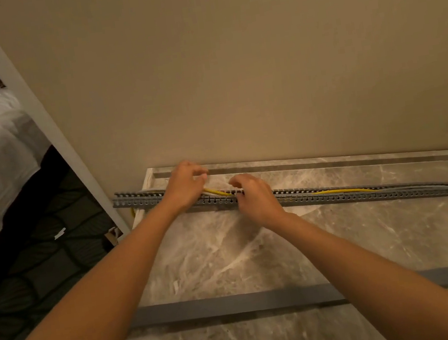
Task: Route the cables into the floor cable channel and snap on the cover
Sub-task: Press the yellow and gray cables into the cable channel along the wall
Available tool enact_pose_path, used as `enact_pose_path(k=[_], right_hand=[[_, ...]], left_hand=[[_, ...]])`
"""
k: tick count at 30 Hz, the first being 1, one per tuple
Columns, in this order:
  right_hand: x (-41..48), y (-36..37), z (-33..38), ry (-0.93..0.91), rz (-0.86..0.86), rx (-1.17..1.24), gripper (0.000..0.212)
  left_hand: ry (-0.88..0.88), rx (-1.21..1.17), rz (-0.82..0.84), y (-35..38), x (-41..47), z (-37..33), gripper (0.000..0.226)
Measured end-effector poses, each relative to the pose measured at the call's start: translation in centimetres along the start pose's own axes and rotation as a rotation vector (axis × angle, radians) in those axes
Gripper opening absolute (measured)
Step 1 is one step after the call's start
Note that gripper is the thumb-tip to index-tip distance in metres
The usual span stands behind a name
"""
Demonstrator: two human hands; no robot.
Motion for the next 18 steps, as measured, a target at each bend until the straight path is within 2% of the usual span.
enact_pose_path(k=[4, 6, 8, 10, 12, 14, 18], right_hand=[[1.6, 2.8, 3.2, -0.035, 0.077, 0.04, 0.036], [2.3, 4.2, 4.6, -0.037, 0.094, 0.045, 0.037], [3.2, 5.7, 5.9, -0.035, 0.126, 0.05, 0.04], [4.0, 7.3, 7.1, -0.04, 0.178, 0.052, 0.043], [4.8, 8.5, 7.7, -0.042, 0.232, 0.021, 0.044], [5.7, 9.7, 8.1, -0.034, 0.267, -0.026, 0.039], [6.5, 10.0, 7.6, 0.035, 0.278, 0.034, 0.03]], left_hand=[[-0.206, -0.035, -0.195, -4.0, 1.3, 4.5, 0.03], [-0.332, -0.083, -0.235, -5.5, 1.8, 7.4, 0.034], [-0.469, -0.063, -0.156, -5.7, 2.3, 10.5, 0.033], [-0.552, -0.067, 0.017, -4.9, 2.4, 13.0, 0.03], [-0.52, -0.128, 0.22, -3.3, 2.3, 14.0, 0.021], [-0.453, -0.145, 0.354, -2.5, 2.2, 14.6, 0.021], [-0.395, -0.245, 0.416, -2.4, 2.3, 15.7, 0.039]])
Point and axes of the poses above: each hand's wrist, its own x-axis towards the middle knuckle, its own y-axis out of the palm, z = x × y, the point moved 5 cm from there along x, towards the middle knuckle, and after that the axes turned 14 degrees about x, right-handed, at the moved point
